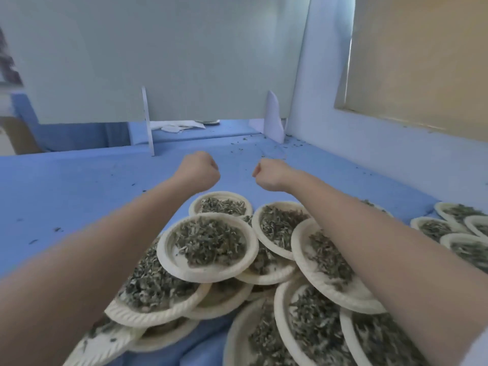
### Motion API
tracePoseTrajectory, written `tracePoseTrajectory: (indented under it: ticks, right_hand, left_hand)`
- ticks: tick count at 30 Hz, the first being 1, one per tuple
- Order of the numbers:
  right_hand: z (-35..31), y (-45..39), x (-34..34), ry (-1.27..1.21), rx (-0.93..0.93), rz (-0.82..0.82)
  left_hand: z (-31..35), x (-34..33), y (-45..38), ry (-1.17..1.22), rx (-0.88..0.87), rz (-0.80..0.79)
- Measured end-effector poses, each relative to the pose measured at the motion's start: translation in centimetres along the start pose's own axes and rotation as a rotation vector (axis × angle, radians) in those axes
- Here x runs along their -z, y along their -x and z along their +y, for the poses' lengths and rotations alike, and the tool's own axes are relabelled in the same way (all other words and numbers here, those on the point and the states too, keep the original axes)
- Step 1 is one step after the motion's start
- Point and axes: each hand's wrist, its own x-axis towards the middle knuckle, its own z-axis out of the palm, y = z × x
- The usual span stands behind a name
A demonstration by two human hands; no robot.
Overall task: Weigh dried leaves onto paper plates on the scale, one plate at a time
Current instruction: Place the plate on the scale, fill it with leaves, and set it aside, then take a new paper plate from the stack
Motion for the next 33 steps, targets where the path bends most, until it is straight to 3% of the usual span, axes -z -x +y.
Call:
tracePoseTrajectory:
  ticks: [5, 10, 13, 18, 23, 27, 33]
  right_hand:
    - [2.0, 8.7, 2.6, -0.113, 0.072, 0.144]
    - [6.6, 19.1, 3.5, -0.27, 0.094, 0.204]
    - [9.7, 26.1, 3.0, -0.228, 0.097, 0.246]
    - [15.8, 37.0, 3.1, -0.195, 0.025, 0.266]
    - [21.3, 44.0, 5.0, -0.145, -0.089, 0.248]
    - [26.0, 46.5, 6.5, -0.1, -0.174, 0.263]
    - [32.3, 46.4, 6.5, -0.03, -0.354, 0.255]
  left_hand:
    - [6.6, -0.5, 7.8, 0.204, -0.056, 0.082]
    - [12.9, -3.3, 16.9, 0.371, -0.092, 0.032]
    - [16.8, -5.7, 22.8, 0.4, -0.142, -0.017]
    - [24.1, -9.4, 31.7, 0.375, -0.265, -0.084]
    - [30.8, -12.0, 35.4, 0.336, -0.306, -0.174]
    - [35.3, -13.7, 35.8, 0.215, -0.371, -0.207]
    - [38.5, -17.4, 33.5, -0.008, -0.428, -0.133]
